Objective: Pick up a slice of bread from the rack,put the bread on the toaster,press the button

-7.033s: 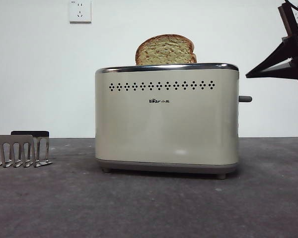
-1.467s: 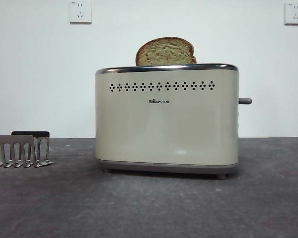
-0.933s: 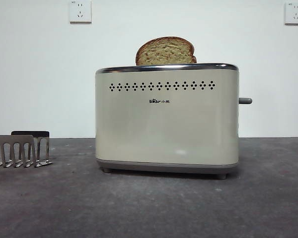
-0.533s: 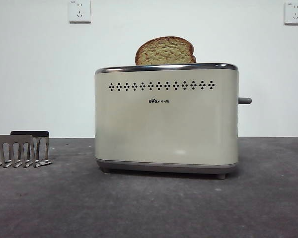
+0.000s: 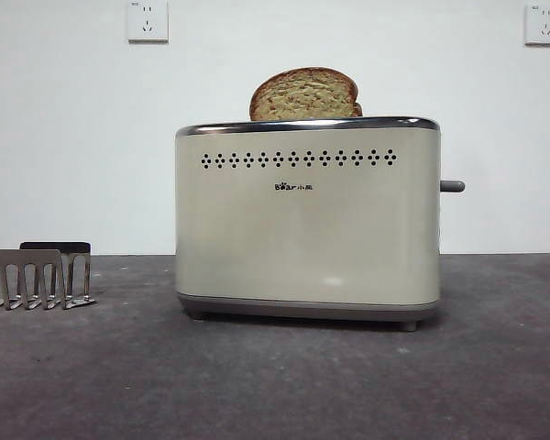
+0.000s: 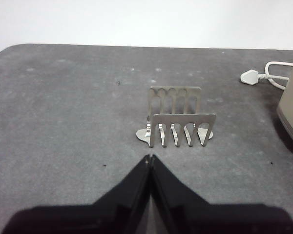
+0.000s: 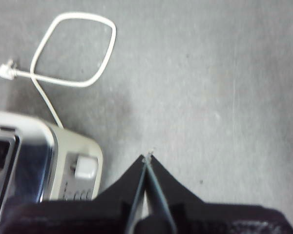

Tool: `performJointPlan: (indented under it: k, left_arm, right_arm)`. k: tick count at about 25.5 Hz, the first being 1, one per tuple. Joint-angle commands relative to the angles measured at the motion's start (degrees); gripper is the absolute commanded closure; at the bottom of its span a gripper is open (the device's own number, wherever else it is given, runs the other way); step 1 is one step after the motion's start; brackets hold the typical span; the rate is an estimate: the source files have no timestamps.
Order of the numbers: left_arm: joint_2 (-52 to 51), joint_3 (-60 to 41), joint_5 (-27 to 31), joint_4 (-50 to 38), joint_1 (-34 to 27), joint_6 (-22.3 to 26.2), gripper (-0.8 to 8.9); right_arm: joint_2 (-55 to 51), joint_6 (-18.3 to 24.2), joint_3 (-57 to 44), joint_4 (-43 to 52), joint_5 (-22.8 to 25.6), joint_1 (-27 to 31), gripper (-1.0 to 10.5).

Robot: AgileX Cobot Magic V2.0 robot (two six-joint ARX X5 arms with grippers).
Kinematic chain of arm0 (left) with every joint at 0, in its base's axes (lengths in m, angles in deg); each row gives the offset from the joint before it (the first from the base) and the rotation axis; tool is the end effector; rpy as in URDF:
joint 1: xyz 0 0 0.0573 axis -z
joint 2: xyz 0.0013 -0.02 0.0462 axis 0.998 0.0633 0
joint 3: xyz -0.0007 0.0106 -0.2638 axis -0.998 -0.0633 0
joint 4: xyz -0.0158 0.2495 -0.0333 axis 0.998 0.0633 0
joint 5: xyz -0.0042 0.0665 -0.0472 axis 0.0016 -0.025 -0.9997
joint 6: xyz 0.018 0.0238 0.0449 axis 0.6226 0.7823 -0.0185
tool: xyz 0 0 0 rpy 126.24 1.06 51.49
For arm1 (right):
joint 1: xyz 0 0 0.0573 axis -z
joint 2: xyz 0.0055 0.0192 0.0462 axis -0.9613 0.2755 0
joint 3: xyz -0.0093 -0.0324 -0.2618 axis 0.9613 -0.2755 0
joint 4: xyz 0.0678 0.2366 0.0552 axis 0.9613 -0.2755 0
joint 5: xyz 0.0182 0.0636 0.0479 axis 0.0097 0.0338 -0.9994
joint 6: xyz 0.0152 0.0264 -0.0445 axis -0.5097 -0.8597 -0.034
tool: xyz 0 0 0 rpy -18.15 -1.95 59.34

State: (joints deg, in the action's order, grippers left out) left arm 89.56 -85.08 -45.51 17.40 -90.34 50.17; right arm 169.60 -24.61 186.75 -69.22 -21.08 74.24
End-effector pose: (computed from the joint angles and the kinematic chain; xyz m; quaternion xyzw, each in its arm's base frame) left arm 0.0969 0.0051 0.1509 -0.0287 0.0921 0.0073 0.9953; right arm 0.2868 0.0021 0.4184 0.0715 0.4243 0.0269 0.9023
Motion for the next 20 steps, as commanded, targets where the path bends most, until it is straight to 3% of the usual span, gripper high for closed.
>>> performJointPlan:
  k: [1, 6, 11, 15, 20]
  left_arm:
    - [0.6, -0.6, 0.0, -0.4, 0.2, -0.3, 8.16]
    - [2.1, -0.6, 0.0, -0.4, 0.2, -0.3, 8.17]
    - [2.3, -0.6, 0.0, -0.4, 0.2, -0.3, 8.17]
    - [2.3, -0.6, 0.0, -0.4, 0.2, -0.3, 8.17]
    - [2.3, -0.6, 0.0, -0.4, 0.1, -0.3, 8.16]
  right_arm:
    - [0.2, 0.5, 0.1, 1.1, 0.0, -0.2, 9.5]
    - [0.3, 0.4, -0.1, 3.3, -0.7, -0.2, 9.5]
    - [-7.8, 0.5, -3.5, 4.4, 10.8, -0.7, 9.5]
    - [-24.3, 2.4, -20.3, 22.0, 13.5, -0.9, 9.5]
    - [-48.0, 6.1, -57.6, 50.5, 18.4, -0.9, 9.5]
